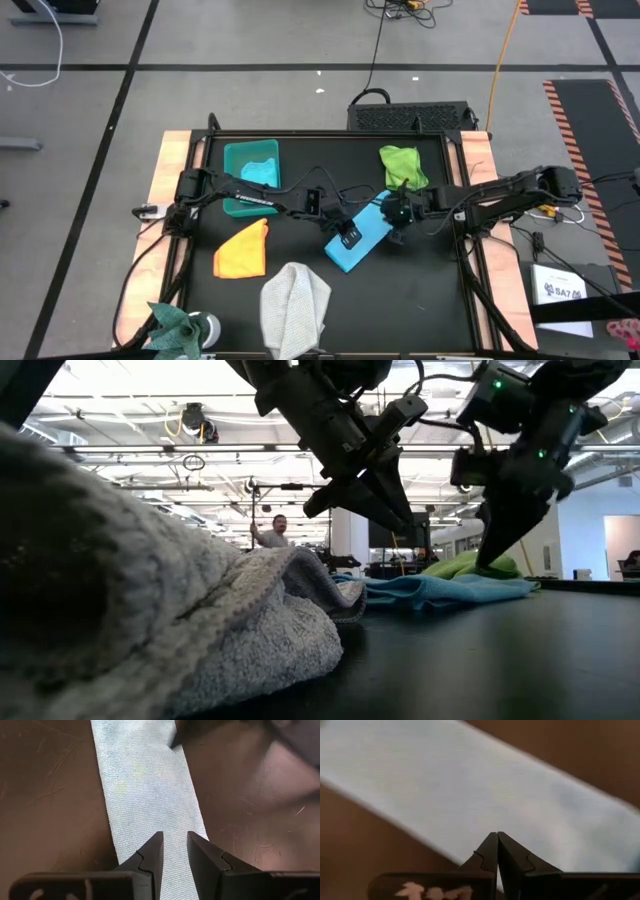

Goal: Fold microfiber towels
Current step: Fold the blue microfiber towel

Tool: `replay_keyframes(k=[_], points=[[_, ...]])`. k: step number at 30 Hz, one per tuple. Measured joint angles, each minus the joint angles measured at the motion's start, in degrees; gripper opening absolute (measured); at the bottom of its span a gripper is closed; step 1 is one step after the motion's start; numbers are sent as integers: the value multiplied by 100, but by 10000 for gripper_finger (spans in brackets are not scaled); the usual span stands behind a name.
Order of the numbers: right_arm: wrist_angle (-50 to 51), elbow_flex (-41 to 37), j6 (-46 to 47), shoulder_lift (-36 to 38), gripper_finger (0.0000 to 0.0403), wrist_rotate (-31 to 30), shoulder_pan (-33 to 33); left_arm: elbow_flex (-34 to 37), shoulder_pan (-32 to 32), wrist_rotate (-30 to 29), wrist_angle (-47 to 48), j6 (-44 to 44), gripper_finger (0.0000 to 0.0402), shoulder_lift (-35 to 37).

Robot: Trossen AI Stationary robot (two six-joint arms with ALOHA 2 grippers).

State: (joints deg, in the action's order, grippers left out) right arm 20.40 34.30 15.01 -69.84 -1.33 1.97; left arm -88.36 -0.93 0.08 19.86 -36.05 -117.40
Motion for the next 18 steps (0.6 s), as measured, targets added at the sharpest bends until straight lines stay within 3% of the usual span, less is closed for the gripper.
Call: replay_keyframes(k=[4, 14, 18], points=[[-9, 21, 165, 0, 0, 622, -133, 0, 0, 0, 0, 20, 88, 0], [2, -370, 105, -2, 0, -164, -230, 0, 2, 0, 0, 22, 88, 0], [-126, -613, 100, -2, 0, -181, -230, 0, 4, 0, 0, 18, 88, 0]])
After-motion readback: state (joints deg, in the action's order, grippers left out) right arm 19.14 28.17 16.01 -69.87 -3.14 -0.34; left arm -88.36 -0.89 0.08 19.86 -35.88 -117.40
